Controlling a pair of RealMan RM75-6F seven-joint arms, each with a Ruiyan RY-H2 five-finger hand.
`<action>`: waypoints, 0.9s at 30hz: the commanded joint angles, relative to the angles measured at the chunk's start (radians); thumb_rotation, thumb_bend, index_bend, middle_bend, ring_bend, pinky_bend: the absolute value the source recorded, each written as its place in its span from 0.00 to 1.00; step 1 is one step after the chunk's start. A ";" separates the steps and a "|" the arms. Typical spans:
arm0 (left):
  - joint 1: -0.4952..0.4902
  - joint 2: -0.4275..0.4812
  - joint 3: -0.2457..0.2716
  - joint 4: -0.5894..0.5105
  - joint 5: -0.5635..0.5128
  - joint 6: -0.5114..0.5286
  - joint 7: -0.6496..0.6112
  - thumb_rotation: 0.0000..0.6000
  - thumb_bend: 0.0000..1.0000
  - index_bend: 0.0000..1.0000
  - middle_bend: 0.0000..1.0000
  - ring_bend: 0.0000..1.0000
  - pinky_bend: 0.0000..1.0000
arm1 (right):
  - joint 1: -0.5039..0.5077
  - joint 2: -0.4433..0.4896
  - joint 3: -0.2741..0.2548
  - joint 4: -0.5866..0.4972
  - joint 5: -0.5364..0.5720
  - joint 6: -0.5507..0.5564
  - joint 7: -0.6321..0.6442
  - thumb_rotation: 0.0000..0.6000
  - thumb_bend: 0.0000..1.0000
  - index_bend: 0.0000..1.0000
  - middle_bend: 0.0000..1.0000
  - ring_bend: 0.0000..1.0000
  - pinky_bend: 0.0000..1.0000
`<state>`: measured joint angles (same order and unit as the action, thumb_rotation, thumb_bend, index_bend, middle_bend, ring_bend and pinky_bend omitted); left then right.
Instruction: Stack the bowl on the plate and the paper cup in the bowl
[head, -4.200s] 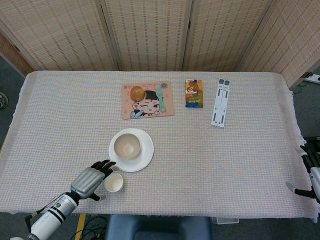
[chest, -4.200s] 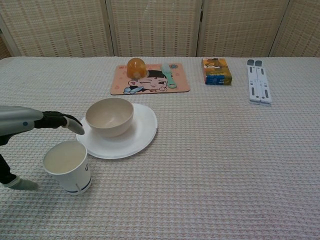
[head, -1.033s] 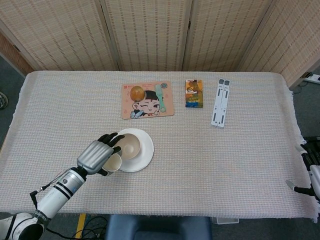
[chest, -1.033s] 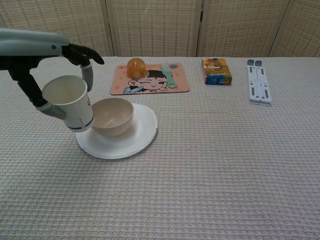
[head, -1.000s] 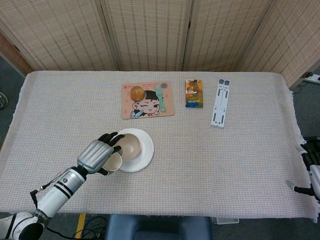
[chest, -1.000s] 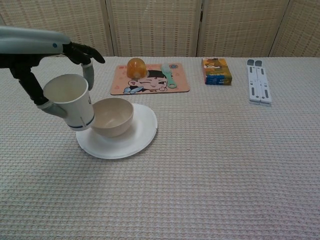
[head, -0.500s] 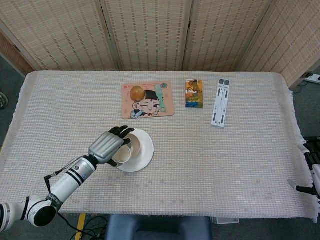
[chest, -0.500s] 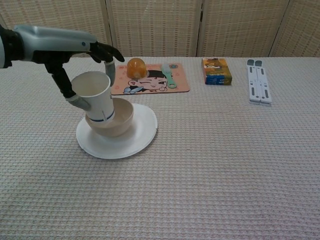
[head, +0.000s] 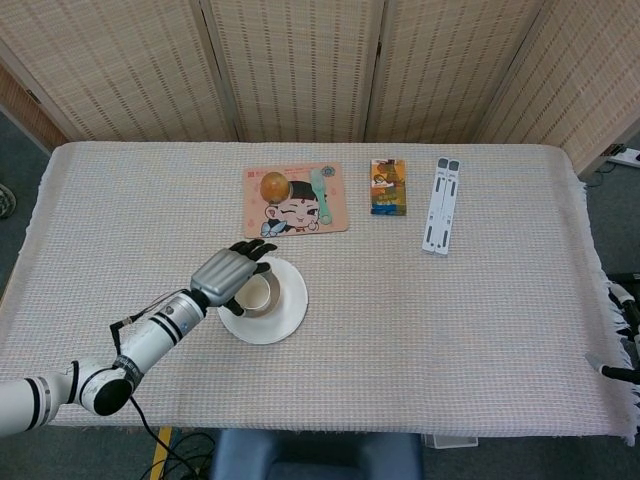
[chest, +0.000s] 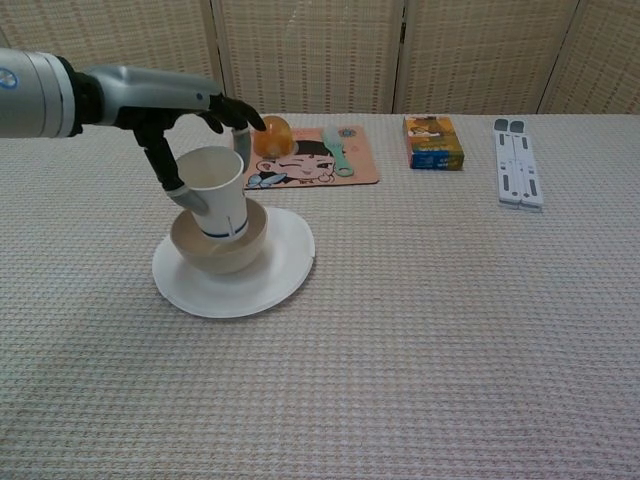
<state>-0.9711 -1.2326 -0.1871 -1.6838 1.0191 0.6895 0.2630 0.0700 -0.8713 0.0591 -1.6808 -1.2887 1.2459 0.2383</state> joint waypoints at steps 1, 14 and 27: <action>-0.012 -0.030 0.005 0.051 0.027 -0.025 -0.036 1.00 0.19 0.48 0.10 0.00 0.16 | 0.002 0.000 0.002 0.004 0.002 -0.006 0.005 1.00 0.20 0.00 0.00 0.00 0.00; -0.024 -0.118 0.019 0.210 0.134 -0.063 -0.170 1.00 0.19 0.49 0.10 0.00 0.16 | 0.005 0.004 0.006 0.021 0.008 -0.025 0.034 1.00 0.20 0.00 0.00 0.00 0.00; -0.022 -0.176 0.038 0.299 0.209 -0.064 -0.254 1.00 0.19 0.44 0.10 0.00 0.16 | 0.000 0.007 0.008 0.026 0.004 -0.021 0.050 1.00 0.20 0.00 0.00 0.00 0.00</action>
<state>-0.9937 -1.4060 -0.1502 -1.3877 1.2258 0.6242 0.0119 0.0701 -0.8639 0.0674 -1.6545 -1.2848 1.2245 0.2880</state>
